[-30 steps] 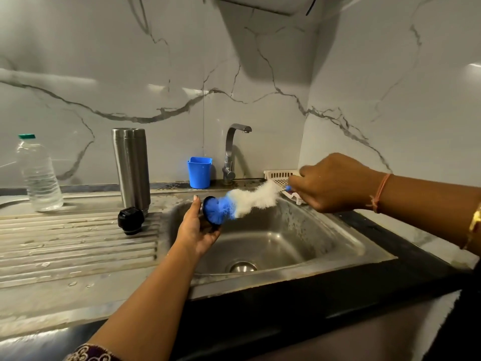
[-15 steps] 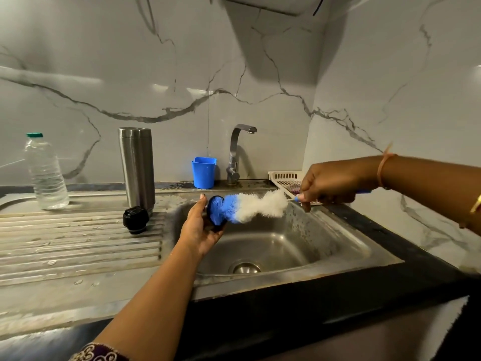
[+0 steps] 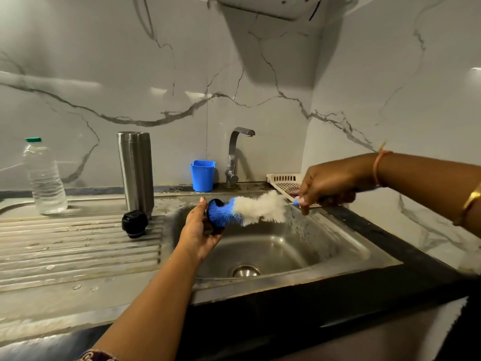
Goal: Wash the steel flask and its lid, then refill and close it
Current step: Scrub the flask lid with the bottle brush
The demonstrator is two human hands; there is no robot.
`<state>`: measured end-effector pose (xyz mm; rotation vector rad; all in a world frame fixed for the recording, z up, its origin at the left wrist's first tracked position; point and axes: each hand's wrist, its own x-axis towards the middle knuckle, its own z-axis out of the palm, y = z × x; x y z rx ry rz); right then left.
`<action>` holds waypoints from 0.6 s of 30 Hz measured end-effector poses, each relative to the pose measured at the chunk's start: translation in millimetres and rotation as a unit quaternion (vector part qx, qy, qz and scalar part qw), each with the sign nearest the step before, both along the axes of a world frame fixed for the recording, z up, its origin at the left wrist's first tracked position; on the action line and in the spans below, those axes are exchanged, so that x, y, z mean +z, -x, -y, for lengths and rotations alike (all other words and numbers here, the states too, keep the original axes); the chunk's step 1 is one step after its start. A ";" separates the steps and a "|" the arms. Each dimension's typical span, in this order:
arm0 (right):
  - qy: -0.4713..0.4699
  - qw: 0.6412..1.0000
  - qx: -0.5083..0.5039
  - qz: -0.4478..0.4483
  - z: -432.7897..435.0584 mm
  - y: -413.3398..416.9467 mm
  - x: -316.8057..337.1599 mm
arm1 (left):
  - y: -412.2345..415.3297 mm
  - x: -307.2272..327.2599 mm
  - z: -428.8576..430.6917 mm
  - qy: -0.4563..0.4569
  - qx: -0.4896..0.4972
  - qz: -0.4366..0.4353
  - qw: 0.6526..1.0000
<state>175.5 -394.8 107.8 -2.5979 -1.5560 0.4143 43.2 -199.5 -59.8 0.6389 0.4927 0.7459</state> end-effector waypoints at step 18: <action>0.050 0.996 -0.064 0.022 18.6 -29.2 13.7 | -4.7 -10.6 -7.6 -0.113 0.028 -0.079 0.990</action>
